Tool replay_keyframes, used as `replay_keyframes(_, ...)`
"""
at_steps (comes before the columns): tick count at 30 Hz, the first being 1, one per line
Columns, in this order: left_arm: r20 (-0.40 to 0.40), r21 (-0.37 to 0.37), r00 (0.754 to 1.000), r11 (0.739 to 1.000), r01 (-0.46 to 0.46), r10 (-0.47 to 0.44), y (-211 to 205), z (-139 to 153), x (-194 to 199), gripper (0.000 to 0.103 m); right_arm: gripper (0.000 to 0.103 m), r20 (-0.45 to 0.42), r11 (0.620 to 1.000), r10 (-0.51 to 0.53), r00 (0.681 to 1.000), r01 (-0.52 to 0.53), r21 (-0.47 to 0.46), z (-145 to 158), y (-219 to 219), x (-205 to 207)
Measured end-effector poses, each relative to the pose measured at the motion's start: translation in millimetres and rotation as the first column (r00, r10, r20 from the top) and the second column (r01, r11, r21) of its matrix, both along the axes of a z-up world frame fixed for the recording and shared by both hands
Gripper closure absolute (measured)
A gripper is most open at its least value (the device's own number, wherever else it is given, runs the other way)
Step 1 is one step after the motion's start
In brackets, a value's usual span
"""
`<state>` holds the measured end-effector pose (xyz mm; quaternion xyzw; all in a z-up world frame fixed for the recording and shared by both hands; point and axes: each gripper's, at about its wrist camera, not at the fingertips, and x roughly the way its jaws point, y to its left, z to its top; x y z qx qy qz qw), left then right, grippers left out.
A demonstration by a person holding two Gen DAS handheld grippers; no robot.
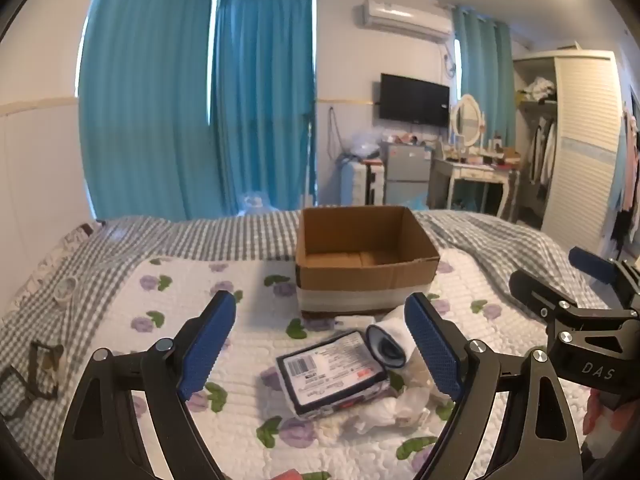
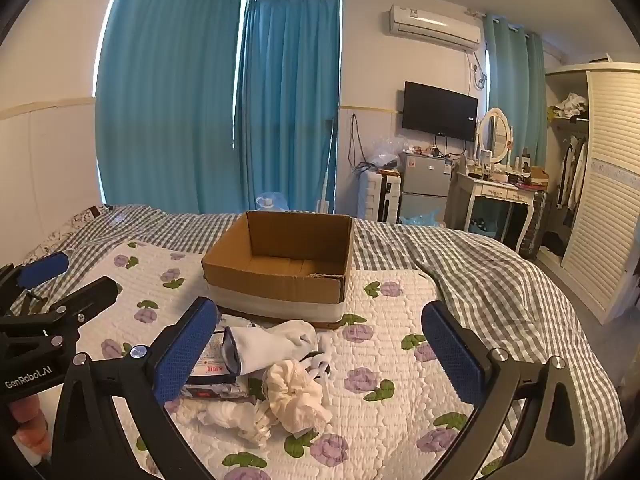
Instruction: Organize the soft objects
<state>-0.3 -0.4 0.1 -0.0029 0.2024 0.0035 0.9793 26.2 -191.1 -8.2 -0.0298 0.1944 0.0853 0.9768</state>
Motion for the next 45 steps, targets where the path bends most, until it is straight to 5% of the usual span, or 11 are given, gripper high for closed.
replay_keyframes(45, -0.012, -0.011, 0.999, 0.999, -0.037, 0.037, 7.8, -2.5, 2.1, 0.015, 0.000, -0.020, 1.000, 0.018, 1.000, -0.018, 0.006, -0.1, 1.9, 4.2)
